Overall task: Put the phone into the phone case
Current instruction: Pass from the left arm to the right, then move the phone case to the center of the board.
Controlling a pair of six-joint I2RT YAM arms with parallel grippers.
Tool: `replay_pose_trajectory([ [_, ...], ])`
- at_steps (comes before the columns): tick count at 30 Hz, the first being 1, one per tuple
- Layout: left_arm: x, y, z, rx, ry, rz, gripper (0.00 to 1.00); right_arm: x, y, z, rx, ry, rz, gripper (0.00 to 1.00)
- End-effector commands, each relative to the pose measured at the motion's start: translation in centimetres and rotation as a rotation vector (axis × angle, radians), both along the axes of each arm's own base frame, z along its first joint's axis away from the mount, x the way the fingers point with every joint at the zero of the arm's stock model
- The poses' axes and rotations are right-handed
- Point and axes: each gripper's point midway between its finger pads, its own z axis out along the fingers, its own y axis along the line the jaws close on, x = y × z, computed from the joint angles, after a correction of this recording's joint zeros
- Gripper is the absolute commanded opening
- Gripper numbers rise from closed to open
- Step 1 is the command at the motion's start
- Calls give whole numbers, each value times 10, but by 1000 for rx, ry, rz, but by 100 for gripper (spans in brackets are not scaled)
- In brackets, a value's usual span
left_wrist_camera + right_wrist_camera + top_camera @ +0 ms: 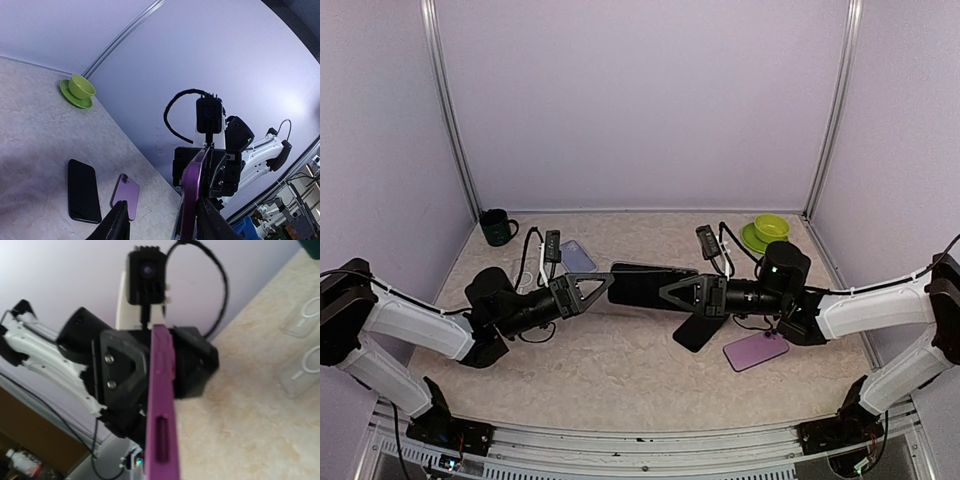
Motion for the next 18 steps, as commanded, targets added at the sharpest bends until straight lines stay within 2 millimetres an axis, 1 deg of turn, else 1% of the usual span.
replay_pose_trajectory([
  [1,16,17,-12,91,8,122,46,12,-12,12,-10,-70,-97,0],
  [3,23,25,-19,131,28,180,46,20,-15,6,-45,-65,-145,0],
  [6,35,43,-34,204,79,296,46,28,-20,-1,-87,-59,-206,0],
  [7,40,50,-43,244,103,345,46,30,-21,-2,-97,-59,-222,0],
  [8,44,58,-50,278,129,394,46,33,-23,-4,-109,-59,-238,0],
  [10,54,81,-64,344,181,518,46,38,-25,-8,-136,-53,-269,0],
  [12,57,97,-75,398,212,594,46,41,-27,-11,-159,-50,-293,0],
  [14,60,112,-84,446,238,664,46,42,-28,-13,-164,-51,-299,0],
  [18,65,142,-108,553,324,795,46,43,-28,-16,-171,-44,-303,0],
])
